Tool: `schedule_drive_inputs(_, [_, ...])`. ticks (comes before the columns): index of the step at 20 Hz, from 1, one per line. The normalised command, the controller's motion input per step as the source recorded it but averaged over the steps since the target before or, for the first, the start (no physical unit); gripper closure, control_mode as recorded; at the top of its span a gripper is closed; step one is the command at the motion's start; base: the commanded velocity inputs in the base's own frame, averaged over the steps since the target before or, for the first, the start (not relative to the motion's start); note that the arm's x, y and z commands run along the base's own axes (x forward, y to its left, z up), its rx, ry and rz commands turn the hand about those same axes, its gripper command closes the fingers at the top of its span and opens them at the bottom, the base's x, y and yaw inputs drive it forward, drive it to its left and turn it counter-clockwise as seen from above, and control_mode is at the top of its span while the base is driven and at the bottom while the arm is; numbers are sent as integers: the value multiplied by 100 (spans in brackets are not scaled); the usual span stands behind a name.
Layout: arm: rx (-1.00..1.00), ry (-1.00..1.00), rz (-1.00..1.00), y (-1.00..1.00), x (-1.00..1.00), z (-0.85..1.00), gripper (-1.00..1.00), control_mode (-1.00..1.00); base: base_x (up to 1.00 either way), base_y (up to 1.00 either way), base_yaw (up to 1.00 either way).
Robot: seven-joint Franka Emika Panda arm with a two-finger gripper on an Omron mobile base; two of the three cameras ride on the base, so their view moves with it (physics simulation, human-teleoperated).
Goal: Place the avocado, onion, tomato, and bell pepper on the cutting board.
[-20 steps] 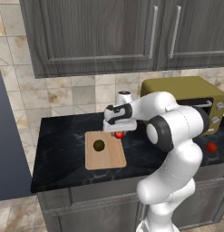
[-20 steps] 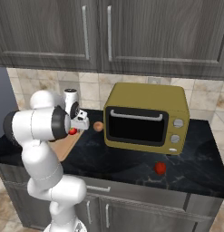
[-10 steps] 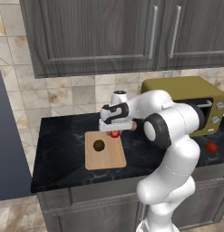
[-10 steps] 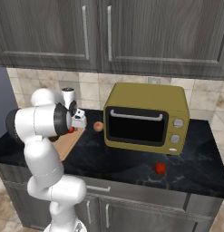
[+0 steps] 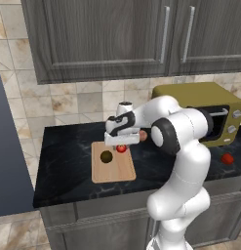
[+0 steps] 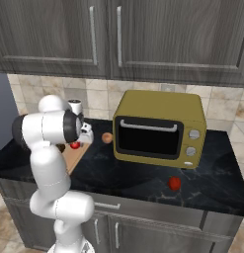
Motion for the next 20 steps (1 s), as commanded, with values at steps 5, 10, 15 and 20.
schedule_drive_inputs(5, [0, 4, 0, 6, 4, -20, 100, -100, 0, 0, 0])
schedule_drive_inputs(10, [0, 0, 0, 2, 0, -24, -100, -100, 0, 0, 0])
schedule_drive_inputs(15, [0, -2, 0, -4, -7, -12, -100, -100, 0, 0, 0])
schedule_drive_inputs(20, [0, -6, 0, 0, -3, 3, -100, -100, 0, 0, 0])
